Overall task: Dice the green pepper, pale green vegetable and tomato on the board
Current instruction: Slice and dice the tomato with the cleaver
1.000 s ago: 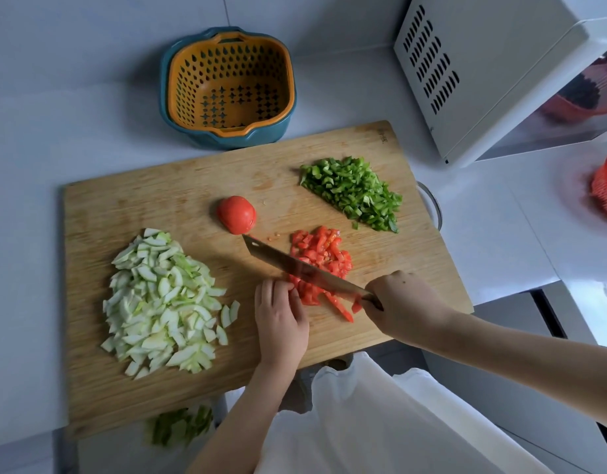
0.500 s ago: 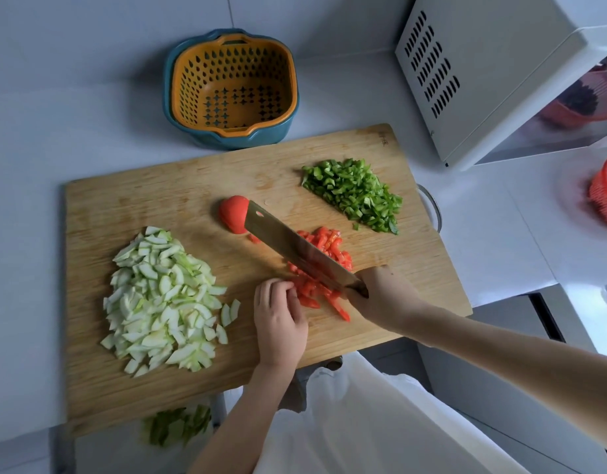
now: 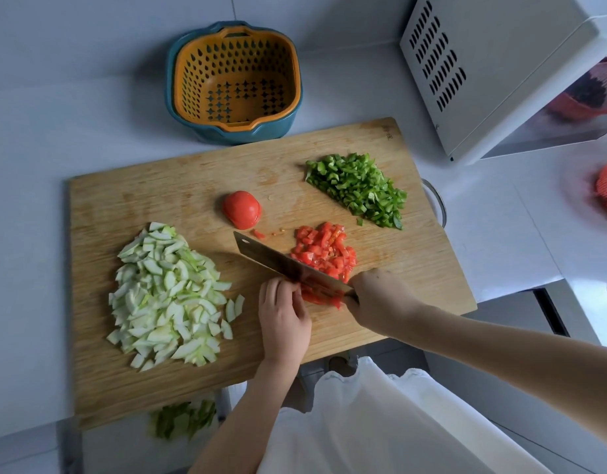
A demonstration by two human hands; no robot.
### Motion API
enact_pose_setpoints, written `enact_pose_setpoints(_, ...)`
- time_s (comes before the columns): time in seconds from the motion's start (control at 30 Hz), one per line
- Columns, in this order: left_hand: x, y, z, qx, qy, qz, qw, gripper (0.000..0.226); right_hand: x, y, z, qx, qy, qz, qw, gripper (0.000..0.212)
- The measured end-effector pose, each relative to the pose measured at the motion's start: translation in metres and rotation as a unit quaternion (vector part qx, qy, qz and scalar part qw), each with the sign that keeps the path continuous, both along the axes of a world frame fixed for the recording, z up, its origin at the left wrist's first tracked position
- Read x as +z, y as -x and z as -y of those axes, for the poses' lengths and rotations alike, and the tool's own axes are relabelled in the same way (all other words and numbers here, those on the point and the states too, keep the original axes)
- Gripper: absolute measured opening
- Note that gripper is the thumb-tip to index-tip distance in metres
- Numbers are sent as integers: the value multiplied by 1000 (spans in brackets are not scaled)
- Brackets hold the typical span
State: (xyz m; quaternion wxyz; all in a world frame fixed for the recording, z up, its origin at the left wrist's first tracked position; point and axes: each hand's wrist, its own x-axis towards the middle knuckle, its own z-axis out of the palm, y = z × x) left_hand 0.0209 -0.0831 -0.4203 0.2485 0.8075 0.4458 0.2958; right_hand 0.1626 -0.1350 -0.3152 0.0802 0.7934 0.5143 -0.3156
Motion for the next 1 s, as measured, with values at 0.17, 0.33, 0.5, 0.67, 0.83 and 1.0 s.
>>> enact_pose_setpoints(0.17, 2, 3, 1, 3, 11, 16, 1000, 10, -3, -5, 2, -65, -40, -58, 995, 40)
enact_pose_setpoints(0.33, 4, 16, -1, -101, -12, -25, 995, 18, 15, -10, 15, -83, -38, -44, 995, 39)
enact_pose_setpoints(0.5, 2, 18, -4, -131, -46, -59, 989, 9, 20, -12, 16, -88, -42, -41, 994, 39)
enact_pose_setpoints(0.67, 3, 14, 6, -77, -49, -42, 995, 16, 17, 0, 25, -77, -31, -40, 996, 37)
enact_pose_setpoints(0.83, 2, 15, 9, -79, -29, -39, 996, 2, 8, 10, 27, -78, 3, -42, 996, 38)
enact_pose_setpoints(1.0, 3, 14, 9, -85, -28, -39, 995, 13, -8, 20, 11, -74, -3, -26, 997, 30)
